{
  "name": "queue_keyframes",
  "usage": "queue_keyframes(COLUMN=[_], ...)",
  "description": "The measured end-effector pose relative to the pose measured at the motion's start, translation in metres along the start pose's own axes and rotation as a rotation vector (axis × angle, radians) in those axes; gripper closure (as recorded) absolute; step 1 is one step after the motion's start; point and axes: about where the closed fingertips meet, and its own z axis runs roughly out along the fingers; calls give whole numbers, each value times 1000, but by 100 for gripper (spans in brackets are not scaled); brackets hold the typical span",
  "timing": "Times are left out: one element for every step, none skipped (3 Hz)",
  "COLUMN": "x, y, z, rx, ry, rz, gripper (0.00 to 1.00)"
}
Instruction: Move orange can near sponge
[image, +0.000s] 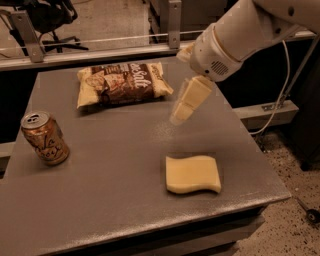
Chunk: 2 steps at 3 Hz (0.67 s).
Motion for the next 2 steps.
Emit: queue_keyframes(x=[-54, -100], y=[-7, -2], z=[40, 72], rx=[-61, -128], ry=[-171, -311], rz=[-23, -52], gripper=[0, 0])
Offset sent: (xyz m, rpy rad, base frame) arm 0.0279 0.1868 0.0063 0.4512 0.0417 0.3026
